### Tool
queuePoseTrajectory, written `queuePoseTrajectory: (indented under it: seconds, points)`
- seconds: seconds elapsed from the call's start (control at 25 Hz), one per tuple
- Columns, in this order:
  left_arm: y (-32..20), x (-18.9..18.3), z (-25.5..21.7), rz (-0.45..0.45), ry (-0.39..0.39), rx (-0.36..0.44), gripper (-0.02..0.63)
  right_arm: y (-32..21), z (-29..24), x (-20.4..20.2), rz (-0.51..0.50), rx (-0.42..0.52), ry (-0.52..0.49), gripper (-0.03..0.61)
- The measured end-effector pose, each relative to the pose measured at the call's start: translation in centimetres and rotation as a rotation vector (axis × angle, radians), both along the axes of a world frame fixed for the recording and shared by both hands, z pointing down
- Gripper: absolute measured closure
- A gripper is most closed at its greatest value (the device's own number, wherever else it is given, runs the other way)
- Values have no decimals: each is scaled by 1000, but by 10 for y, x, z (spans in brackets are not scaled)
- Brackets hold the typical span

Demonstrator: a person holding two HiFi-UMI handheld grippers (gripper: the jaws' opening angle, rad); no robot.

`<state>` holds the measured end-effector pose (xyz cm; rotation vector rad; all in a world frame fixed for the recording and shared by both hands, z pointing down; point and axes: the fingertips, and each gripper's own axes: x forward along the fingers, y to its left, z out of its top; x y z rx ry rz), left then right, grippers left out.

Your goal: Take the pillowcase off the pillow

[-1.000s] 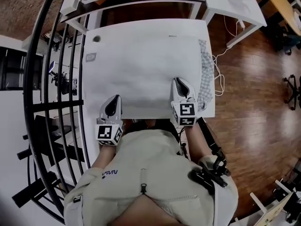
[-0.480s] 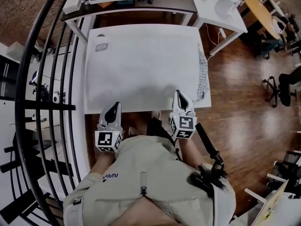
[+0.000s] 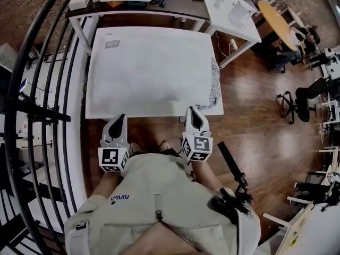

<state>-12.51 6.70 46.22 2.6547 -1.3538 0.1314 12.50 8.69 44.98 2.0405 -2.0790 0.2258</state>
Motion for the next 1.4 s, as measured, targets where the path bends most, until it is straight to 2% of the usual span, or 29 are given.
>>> queuePoseTrajectory:
  seconds: [0.32, 0.48, 0.64, 0.76, 1.08, 1.4]
  points:
    - [24, 25, -2, -41, -29, -9, 609, 21, 0, 19, -30, 33, -39, 575]
    - [36, 36, -8, -106, -68, 1, 609, 27, -3, 37, -59, 61, -48, 575]
    - [49, 51, -13, -166, -94, 1, 610, 27, -11, 46, -141, 90, -57, 577]
    - [54, 66, -14, -166, -102, 11, 609, 26, -8, 54, -173, 83, -65, 578]
    - [36, 73, -24, -137, -98, 54, 609, 23, -8, 55, -149, 89, -84, 578]
    - [31, 60, -16, -130, -86, 40, 609, 19, -7, 49, -117, 91, -71, 578]
